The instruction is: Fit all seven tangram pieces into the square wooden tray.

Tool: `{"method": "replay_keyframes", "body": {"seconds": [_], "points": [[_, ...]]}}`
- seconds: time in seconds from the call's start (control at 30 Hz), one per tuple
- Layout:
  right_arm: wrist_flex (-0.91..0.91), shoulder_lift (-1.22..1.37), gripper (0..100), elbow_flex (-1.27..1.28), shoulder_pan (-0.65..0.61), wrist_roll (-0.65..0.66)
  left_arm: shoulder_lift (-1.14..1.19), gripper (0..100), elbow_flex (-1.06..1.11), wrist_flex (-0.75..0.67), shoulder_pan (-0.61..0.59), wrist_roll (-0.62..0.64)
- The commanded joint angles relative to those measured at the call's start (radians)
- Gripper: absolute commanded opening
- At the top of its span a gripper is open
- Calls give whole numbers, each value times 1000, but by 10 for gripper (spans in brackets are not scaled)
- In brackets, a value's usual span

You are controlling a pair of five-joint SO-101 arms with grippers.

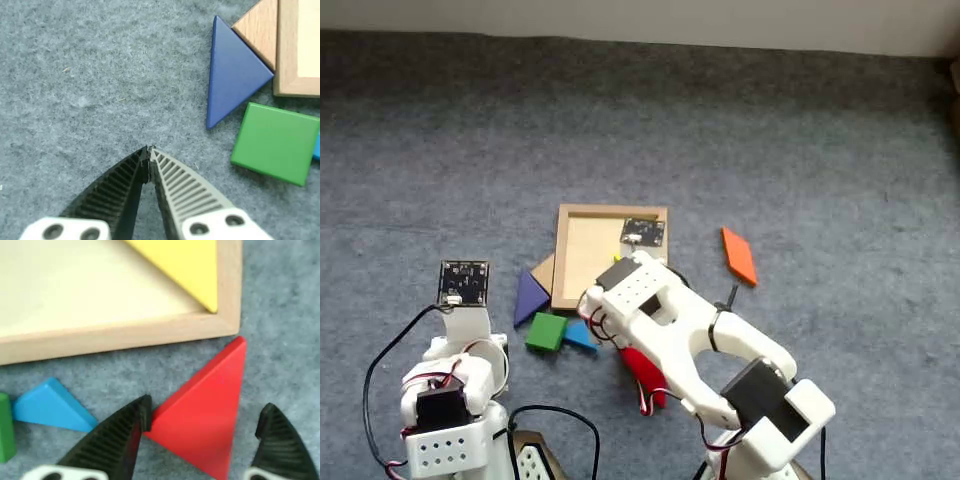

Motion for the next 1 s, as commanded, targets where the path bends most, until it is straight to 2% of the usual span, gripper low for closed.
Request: {"method": "replay_keyframes", "body": {"seconds": [0.0,0.17,0.43,0.7,0.97], "points": [[16,-22,329,-51,-51,17,-30,34,21,5,-13,-2],[13,-21,329,-54,-101,51,-30,34,21,5,-13,-2],[8,-13,329,-47,-97,60,-30,34,21,5,-13,-2],[8,-13,326,-47,28,75,-30,34,21,5,-13,-2],[12,-13,325,-45,33,109,-30,34,21,5,-13,-2]]}}
